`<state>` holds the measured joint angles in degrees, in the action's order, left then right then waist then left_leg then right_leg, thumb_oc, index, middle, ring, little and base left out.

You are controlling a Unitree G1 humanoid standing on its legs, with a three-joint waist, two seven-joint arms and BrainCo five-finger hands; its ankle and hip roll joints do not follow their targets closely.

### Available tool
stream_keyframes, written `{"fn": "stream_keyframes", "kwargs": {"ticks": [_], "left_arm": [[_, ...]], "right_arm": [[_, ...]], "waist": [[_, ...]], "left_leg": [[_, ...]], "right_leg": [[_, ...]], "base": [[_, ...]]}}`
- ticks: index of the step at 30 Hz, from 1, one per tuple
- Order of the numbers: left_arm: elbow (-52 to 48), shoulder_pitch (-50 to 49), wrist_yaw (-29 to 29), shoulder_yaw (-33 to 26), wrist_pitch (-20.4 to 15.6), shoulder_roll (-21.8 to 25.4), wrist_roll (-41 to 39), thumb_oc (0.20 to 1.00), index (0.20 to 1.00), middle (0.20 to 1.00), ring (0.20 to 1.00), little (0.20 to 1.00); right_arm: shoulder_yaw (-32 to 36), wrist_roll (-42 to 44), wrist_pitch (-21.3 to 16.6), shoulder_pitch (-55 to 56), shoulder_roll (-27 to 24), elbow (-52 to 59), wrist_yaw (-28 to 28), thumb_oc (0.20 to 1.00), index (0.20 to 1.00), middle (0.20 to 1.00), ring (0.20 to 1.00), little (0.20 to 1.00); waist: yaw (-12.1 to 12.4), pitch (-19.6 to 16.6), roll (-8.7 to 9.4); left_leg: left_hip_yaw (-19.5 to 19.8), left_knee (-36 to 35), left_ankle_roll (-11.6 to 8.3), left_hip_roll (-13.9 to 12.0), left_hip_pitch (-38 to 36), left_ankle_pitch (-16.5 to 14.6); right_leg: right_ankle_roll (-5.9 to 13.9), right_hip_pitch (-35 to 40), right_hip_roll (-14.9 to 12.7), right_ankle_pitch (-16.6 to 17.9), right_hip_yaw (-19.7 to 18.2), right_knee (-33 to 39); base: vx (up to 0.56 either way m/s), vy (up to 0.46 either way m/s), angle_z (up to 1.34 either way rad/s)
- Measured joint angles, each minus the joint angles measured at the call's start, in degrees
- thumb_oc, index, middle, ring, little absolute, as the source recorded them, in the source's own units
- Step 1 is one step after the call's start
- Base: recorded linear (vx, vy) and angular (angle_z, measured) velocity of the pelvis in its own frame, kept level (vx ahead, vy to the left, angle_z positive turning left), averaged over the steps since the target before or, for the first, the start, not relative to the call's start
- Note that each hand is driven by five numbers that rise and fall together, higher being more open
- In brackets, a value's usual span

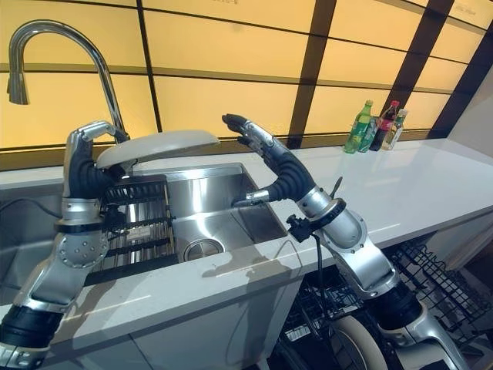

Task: Pick up plates and place into dishwasher.

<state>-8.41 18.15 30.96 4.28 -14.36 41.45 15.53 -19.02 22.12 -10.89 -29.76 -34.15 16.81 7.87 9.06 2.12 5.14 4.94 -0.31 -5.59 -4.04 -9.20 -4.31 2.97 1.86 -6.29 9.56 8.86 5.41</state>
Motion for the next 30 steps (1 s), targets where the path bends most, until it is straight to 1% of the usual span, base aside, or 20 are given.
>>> {"fn": "stream_keyframes", "kwargs": {"ticks": [4,8,11,15,19,23,26,28,30], "left_arm": [[-0.03,0.60,-0.70,1.05,0.00,0.01,0.00,0.200,0.200,0.200,0.200,0.200],[-0.03,0.65,-0.97,1.25,-0.01,0.01,0.15,0.200,0.200,0.200,0.200,0.200],[-0.02,1.08,-0.97,1.36,0.07,0.06,0.67,0.200,0.200,0.200,0.200,0.200],[0.26,1.87,-1.49,2.02,0.02,0.05,0.80,0.200,0.200,0.200,0.200,0.200],[0.15,2.50,-3.38,3.92,-0.32,0.94,3.55,0.200,0.200,0.200,0.200,0.200],[-2.06,3.59,-7.87,9.51,-3.75,3.60,5.80,0.200,0.200,0.200,0.200,0.200],[-4.34,3.61,-9.70,10.75,-5.53,3.64,5.71,0.200,0.200,0.200,0.200,0.200],[-4.46,3.61,-10.67,10.73,-5.44,3.64,5.60,0.200,0.200,0.200,0.200,0.200],[-4.38,3.61,-11.81,10.72,-5.16,3.88,5.03,0.200,0.200,0.200,0.200,0.200]], "right_arm": [[0.00,0.01,0.00,-0.01,0.03,0.69,-0.01,1.000,1.000,1.000,1.000,1.000],[-0.26,-0.01,0.00,-0.01,1.58,0.69,0.57,1.000,1.000,1.000,1.000,1.000],[-1.70,-0.01,0.02,-0.45,1.75,0.68,1.09,1.000,1.000,1.000,1.000,1.000],[-1.78,-0.83,0.02,-0.71,1.87,0.68,0.67,1.000,1.000,1.000,1.000,1.000],[-2.03,-6.19,0.08,-3.27,1.48,0.63,-1.37,1.000,1.000,1.000,1.000,1.000],[-5.00,-11.27,0.04,-6.24,1.17,0.85,-1.84,1.000,1.000,1.000,1.000,1.000],[-6.00,-15.52,0.04,-6.24,0.93,0.90,-3.05,1.000,1.000,1.000,1.000,1.000],[-6.13,-20.51,0.03,-6.24,-0.08,1.36,-5.03,1.000,1.000,1.000,1.000,1.000],[-6.25,-29.89,0.07,-6.24,-2.22,2.33,-9.44,1.000,1.000,1.000,1.000,1.000]], "waist": [[-0.04,-0.40,-0.06],[-0.08,-0.44,-0.14],[-0.07,-0.46,-0.17],[0.12,-0.60,-0.16],[0.13,-0.64,-0.25],[0.11,-0.67,-0.27],[-0.04,-0.70,-0.25],[0.16,-0.65,-0.47],[0.37,-0.64,-0.54]], "left_leg": [[0.13,0.00,0.00,0.00,0.05,0.00],[0.28,-0.01,-0.04,-0.02,0.02,-0.02],[0.83,0.14,-0.08,-0.03,0.11,-0.05],[1.61,0.58,-0.19,-0.07,0.44,-0.14],[2.01,1.08,-0.24,-0.05,0.99,-0.16],[2.28,1.15,-0.24,0.08,1.18,-0.17],[3.07,1.55,-0.24,0.25,1.79,-0.20],[3.15,1.81,-0.25,0.24,1.97,-0.19],[3.24,1.87,-0.25,0.24,2.03,-0.19]], "right_leg": [[0.01,0.04,-0.02,0.01,0.31,-0.13],[-0.02,0.16,-0.02,-0.01,0.56,-0.13],[-0.04,0.43,-0.09,-0.07,1.06,-0.20],[-0.16,0.87,-0.19,-0.37,1.68,-0.14],[-0.17,0.87,-0.29,-0.41,2.57,-0.13],[-0.15,0.89,-0.45,-0.65,2.62,-0.14],[-0.15,0.79,-0.60,-0.66,2.98,-0.15],[-0.16,0.79,-0.62,-0.66,3.24,-0.15],[-0.17,0.83,-0.63,-0.67,3.36,-0.16]], "base": [[-0.01,-0.005,0.01],[0.00,0.000,0.01],[0.00,-0.004,0.10],[0.00,-0.015,0.12],[0.01,-0.004,0.08],[0.00,0.001,0.01],[0.01,-0.001,0.09],[0.01,-0.005,0.08],[0.00,-0.003,0.02]]}}
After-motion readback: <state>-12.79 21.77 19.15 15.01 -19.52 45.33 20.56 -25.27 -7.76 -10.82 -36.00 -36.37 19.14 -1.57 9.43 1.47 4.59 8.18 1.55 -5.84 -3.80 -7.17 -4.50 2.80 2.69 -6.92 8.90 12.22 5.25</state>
